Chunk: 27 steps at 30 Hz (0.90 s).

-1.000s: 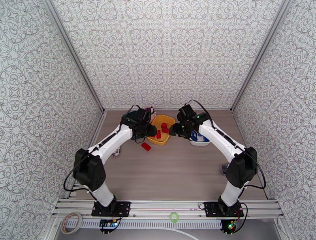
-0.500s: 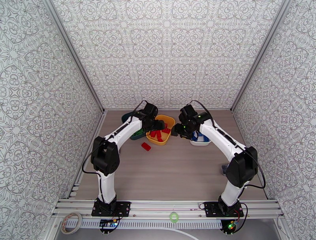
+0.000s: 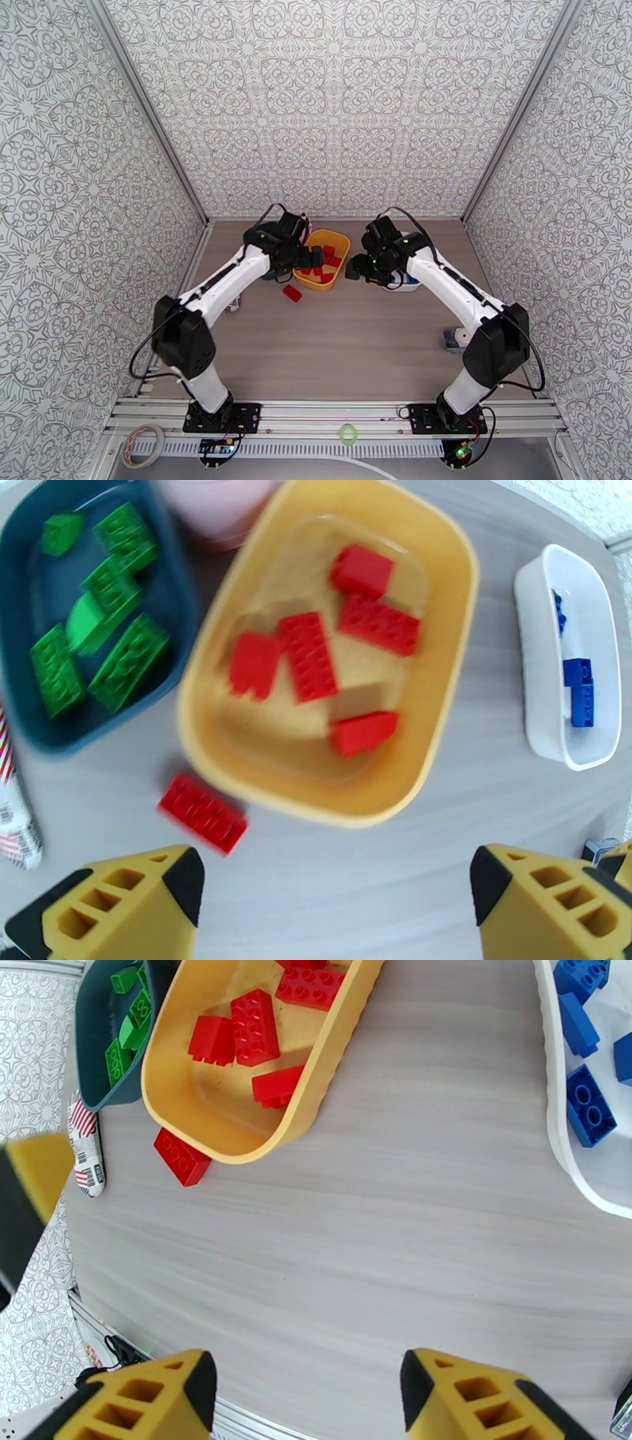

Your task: Sort the legos into containers by color

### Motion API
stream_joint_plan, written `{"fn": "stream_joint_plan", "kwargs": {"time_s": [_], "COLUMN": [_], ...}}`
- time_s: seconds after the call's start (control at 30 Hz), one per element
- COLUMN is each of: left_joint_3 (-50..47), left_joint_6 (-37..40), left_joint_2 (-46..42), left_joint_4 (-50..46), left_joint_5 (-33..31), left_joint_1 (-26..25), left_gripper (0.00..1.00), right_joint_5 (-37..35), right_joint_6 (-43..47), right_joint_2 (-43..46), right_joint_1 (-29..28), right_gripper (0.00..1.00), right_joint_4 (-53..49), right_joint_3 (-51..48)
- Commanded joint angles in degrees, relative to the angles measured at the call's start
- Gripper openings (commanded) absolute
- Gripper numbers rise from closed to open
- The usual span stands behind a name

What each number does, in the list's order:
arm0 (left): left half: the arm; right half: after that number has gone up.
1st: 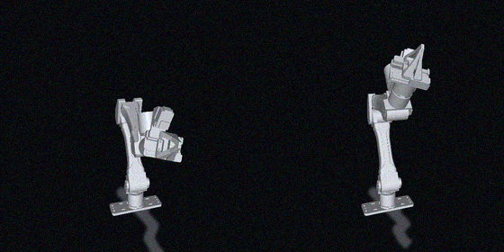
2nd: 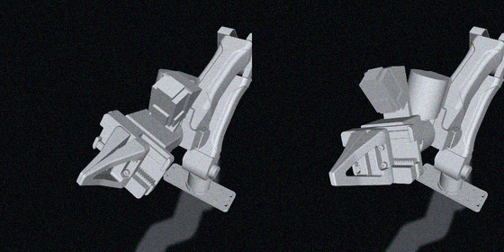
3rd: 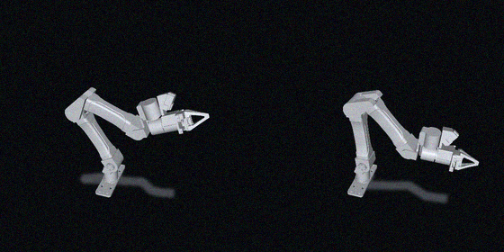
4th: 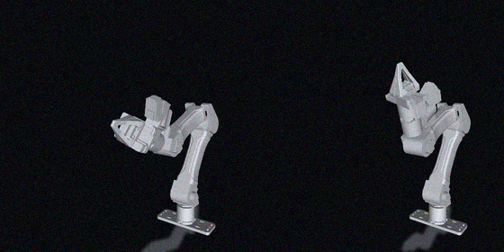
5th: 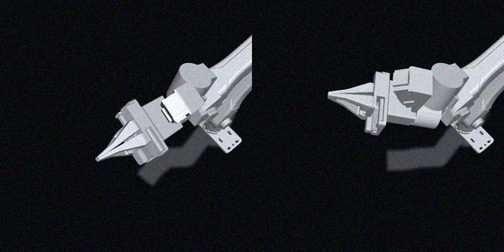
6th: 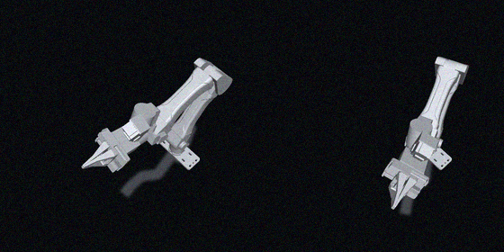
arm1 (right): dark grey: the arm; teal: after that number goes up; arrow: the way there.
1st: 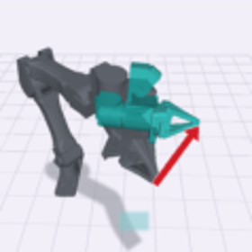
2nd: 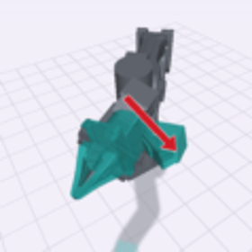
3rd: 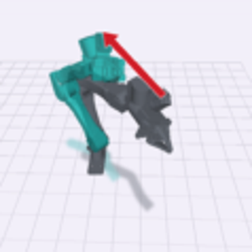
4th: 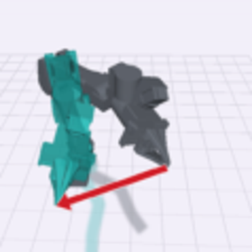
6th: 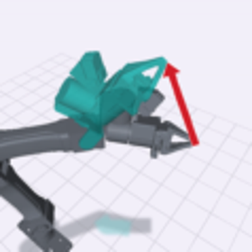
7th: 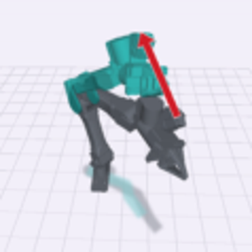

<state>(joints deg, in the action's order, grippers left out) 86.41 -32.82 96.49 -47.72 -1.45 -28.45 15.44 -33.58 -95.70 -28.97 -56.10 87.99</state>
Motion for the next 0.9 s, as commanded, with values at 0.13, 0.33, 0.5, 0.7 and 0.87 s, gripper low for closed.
{"fn": "stream_joint_plan", "kwargs": {"time_s": [0.13,0.33,0.5,0.7,0.87], "left_joint_3": [-12.1,-18.02,-20.54,-19.74,-19.72], "left_joint_6": [-7.49,-13.99,-20.31,-25.75,-27.71], "left_joint_2": [-6.11,-5.23,-2.89,2.27,4.75], "left_joint_4": [-1.06,0.34,4.99,9.4,11.49], "left_joint_5": [-4.87,-4.74,-4.38,-3.59,-3.93], "left_joint_1": [0.33,0.96,1.8,2.65,3.18], "left_gripper": [0.97,0.9,0.87,0.83,0.81], "right_joint_5": [1.78,1.88,1.55,0.13,-0.46], "right_joint_6": [-1.39,-2.45,-2.3,-1.51,-1.14], "right_joint_2": [-0.12,-0.63,-0.23,0.38,0.48], "right_joint_1": [-4.25,-6.74,-7.08,-7.06,-7.14], "right_gripper": [0.66,0.65,0.65,0.65,0.65], "right_joint_4": [3.68,4.7,3.93,1.83,0.69], "right_joint_3": [-2.69,-4.12,-4.72,-4.35,-3.84]}}
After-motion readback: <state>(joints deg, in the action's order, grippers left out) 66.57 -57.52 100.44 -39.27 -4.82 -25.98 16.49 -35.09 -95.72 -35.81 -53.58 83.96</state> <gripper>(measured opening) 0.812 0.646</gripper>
